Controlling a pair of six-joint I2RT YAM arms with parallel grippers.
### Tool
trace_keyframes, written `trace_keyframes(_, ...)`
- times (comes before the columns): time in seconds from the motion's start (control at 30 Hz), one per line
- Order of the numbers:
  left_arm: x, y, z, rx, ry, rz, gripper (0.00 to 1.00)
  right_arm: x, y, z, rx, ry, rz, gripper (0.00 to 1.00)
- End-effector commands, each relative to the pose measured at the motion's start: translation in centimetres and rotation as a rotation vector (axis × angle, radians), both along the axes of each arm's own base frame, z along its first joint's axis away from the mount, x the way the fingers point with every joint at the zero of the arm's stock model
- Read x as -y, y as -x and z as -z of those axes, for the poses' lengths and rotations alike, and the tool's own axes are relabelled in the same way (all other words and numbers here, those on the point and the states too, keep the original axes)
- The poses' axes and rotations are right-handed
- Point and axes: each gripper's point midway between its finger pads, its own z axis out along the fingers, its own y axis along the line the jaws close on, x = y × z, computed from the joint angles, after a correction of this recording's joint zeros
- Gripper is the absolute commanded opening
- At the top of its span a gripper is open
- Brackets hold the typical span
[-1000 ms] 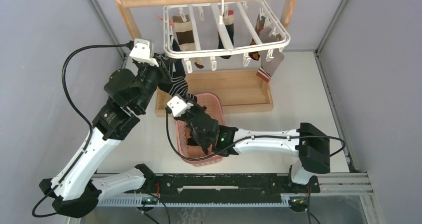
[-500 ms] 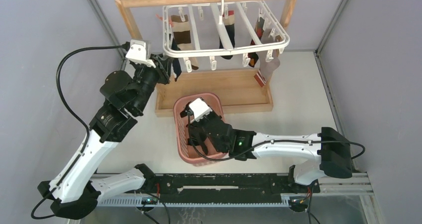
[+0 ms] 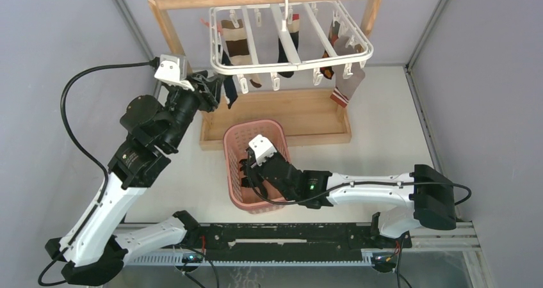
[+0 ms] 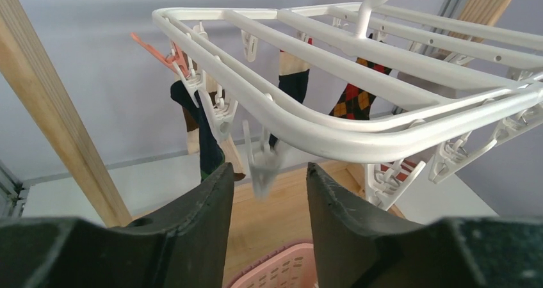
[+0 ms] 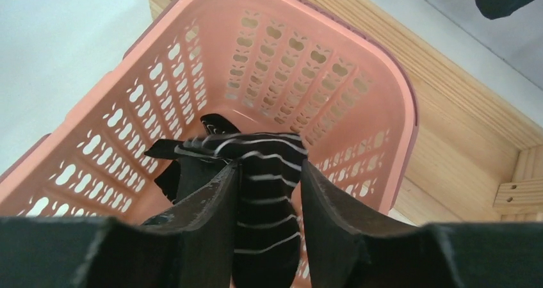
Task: Remove the socks clipped to the hanger
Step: Place the sock in the bin.
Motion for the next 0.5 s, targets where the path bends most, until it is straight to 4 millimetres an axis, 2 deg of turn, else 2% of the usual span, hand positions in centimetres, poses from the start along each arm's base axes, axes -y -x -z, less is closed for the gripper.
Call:
trace_keyframes(0.0,0.0,0.5,-0.7,0.015,0.032,0.02,0.53,-0.5,0.2,0.1,-0.044,-0.044,-0.006,0.49)
trace_keyframes(0.17,-0.4,0.7,-0.4,0.013,0.034,0.008,0.6,-0.2,0.1,-0.2,-0.059,-0.062,-0.003,0.58)
trace_keyframes(0.47,-1.7,1.5,1.1,0.019,0.062,-0.02,0.7,1.2,-0.5,-1.6,-0.086,-0.12,0.01,0.67)
